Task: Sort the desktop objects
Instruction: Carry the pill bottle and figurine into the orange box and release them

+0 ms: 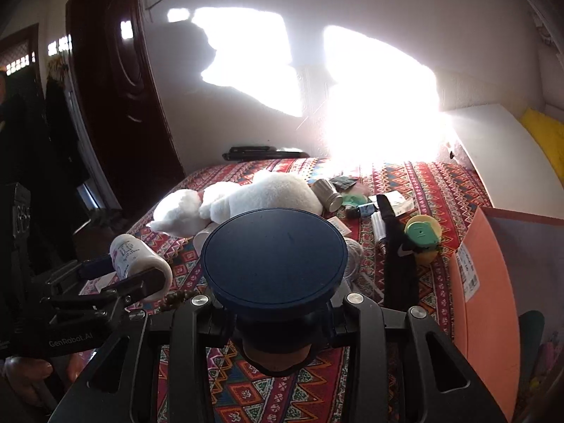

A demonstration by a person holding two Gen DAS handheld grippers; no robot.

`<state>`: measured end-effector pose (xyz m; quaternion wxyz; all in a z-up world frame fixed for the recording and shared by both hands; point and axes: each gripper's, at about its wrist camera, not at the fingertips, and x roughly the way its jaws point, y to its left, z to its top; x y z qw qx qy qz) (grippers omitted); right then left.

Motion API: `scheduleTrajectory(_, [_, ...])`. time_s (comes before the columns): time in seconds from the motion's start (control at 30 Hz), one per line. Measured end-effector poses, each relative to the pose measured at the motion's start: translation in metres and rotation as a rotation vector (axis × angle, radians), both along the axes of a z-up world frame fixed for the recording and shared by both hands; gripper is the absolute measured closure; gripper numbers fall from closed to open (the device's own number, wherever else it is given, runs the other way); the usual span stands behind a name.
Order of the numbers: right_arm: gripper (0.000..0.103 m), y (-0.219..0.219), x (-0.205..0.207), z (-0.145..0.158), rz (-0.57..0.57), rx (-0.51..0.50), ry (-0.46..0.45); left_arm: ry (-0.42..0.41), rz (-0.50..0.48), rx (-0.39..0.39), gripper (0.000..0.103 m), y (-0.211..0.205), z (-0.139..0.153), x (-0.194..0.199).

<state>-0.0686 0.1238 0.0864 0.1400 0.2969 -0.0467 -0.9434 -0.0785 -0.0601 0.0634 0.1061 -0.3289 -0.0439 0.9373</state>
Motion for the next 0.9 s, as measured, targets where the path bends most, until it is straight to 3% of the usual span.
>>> scheduleTrajectory(0.23, [0.064, 0.041, 0.043, 0.028, -0.062, -0.024, 0.065, 0.031, -0.072, 0.017, 0.020, 0.050, 0.021, 0.024])
scheduleTrajectory(0.6, [0.063, 0.138, 0.085, 0.043, -0.249, -0.093, 0.098, 0.069, -0.234, 0.020, 0.020, 0.161, 0.055, 0.043])
scheduleTrajectory(0.9, [0.063, 0.219, 0.117, 0.054, -0.414, -0.114, 0.148, 0.059, -0.370, 0.008, 0.020, 0.256, 0.062, 0.050])
